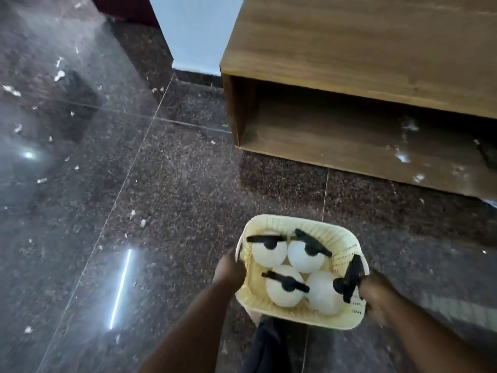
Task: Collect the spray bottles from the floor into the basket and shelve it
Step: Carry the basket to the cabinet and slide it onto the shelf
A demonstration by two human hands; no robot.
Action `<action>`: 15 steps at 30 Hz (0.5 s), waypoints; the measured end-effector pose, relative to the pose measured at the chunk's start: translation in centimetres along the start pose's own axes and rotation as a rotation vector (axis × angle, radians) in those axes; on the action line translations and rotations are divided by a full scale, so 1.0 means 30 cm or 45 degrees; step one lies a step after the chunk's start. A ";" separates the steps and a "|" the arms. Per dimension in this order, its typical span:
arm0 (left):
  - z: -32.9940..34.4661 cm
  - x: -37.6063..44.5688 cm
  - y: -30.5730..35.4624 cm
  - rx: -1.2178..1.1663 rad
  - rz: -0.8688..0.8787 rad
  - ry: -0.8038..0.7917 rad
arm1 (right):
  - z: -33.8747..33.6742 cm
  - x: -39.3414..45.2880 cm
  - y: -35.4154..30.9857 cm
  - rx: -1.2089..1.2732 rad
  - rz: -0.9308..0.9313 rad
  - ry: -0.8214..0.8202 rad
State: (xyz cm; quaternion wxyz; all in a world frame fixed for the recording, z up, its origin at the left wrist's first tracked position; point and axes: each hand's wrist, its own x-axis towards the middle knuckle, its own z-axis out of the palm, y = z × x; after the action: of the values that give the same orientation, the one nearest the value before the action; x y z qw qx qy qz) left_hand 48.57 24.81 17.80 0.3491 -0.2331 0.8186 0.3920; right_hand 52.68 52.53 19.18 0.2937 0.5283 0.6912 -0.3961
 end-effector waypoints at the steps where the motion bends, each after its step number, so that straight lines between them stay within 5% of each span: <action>1: -0.016 0.050 0.050 -0.018 0.020 0.005 | -0.005 0.004 -0.063 -0.009 0.005 0.004; 11: -0.163 0.597 0.597 -0.173 0.242 0.139 | -0.004 0.463 -0.625 0.064 -0.155 -0.014; 15: -0.178 0.759 0.746 -0.249 0.354 0.257 | -0.007 0.602 -0.804 0.352 -0.291 -0.020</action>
State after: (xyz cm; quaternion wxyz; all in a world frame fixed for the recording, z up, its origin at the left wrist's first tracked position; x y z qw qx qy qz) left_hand 17.09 31.13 13.74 0.1836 -0.1887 0.8318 0.4886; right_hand 24.60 58.61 10.13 0.1765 0.4785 0.6835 -0.5222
